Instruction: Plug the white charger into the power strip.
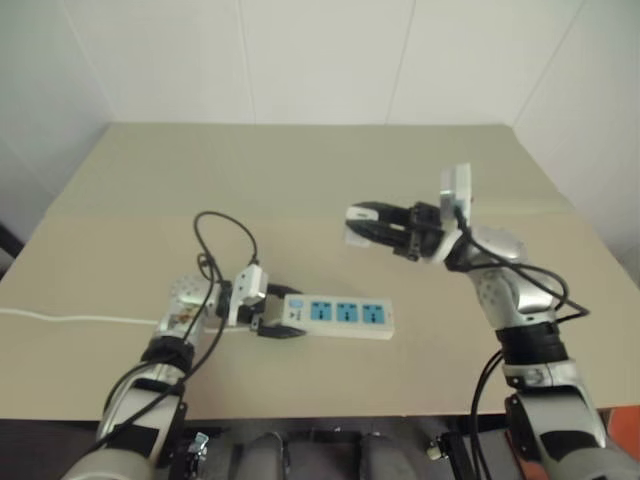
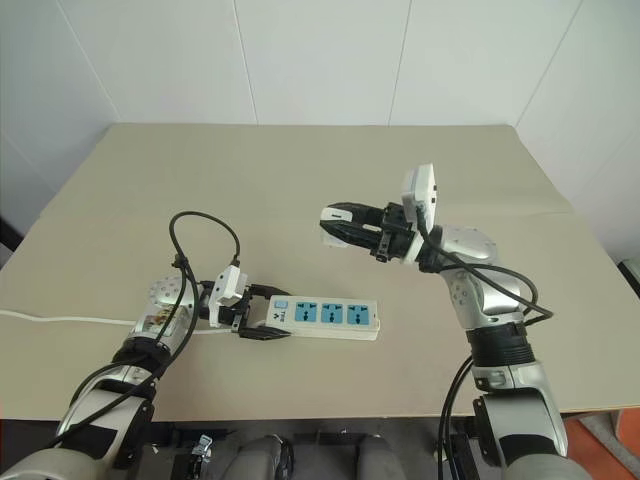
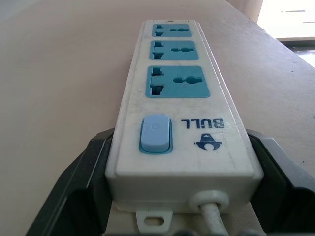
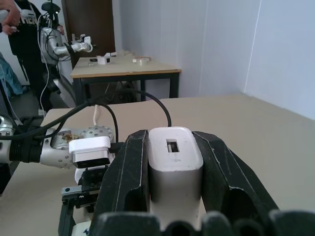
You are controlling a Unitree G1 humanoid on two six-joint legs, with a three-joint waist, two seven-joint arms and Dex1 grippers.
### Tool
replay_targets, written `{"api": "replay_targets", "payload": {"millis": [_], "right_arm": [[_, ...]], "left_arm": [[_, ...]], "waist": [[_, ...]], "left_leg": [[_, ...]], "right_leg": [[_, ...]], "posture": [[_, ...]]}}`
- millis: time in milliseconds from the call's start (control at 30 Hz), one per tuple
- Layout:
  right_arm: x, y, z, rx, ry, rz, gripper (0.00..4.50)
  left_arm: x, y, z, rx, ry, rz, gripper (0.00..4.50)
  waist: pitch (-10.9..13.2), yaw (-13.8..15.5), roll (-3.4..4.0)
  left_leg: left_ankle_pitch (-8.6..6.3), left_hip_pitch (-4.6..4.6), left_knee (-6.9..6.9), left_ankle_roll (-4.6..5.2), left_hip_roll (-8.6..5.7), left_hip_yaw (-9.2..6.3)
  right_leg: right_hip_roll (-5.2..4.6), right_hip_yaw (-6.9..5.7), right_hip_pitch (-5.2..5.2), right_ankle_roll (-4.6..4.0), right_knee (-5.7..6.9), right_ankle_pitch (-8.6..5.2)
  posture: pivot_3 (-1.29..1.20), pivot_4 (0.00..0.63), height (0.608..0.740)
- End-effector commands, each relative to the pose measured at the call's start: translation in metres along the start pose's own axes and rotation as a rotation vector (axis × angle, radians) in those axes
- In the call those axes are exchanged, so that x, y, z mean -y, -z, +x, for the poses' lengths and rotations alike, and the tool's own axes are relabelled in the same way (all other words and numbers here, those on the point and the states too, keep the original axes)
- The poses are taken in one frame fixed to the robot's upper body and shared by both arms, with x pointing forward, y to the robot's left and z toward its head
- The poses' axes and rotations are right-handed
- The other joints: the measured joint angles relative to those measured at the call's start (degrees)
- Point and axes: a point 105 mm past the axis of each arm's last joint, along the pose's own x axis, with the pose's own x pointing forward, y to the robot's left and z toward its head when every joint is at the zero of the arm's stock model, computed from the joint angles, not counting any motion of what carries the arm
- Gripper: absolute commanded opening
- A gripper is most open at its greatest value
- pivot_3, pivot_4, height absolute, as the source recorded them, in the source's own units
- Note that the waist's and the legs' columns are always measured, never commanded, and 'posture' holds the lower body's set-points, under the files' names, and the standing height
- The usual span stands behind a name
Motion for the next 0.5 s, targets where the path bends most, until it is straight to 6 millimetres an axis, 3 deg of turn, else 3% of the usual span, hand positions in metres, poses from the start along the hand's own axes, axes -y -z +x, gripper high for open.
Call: {"api": "replay_targets", "payload": {"millis": [33, 500], "right_arm": [[-0.015, 0.004, 0.005, 0.003, -0.049, 0.015, 1.12], [-0.029, 0.039, 0.014, 0.013, -0.113, 0.072, 1.12]], "left_arm": [[0.002, 0.002, 0.004, -0.033, 0.042, 0.005, 3.29], [-0.002, 0.001, 0.001, -0.031, 0.015, 0.001, 3.29]], "waist": [[0.00, -0.03, 0.00], [0.00, -0.05, 0.00]], "left_leg": [[0.00, 0.00, 0.00, 0.00, -0.01, 0.01], [0.00, 0.04, 0.05, 0.00, -0.02, -0.04]], "right_leg": [[-0.01, -0.01, 0.00, 0.00, 0.00, 0.00], [0.03, -0.06, 0.06, 0.00, -0.03, 0.00]], "posture": [[0.00, 0.150, 0.740], [0.00, 0.150, 0.740]]}}
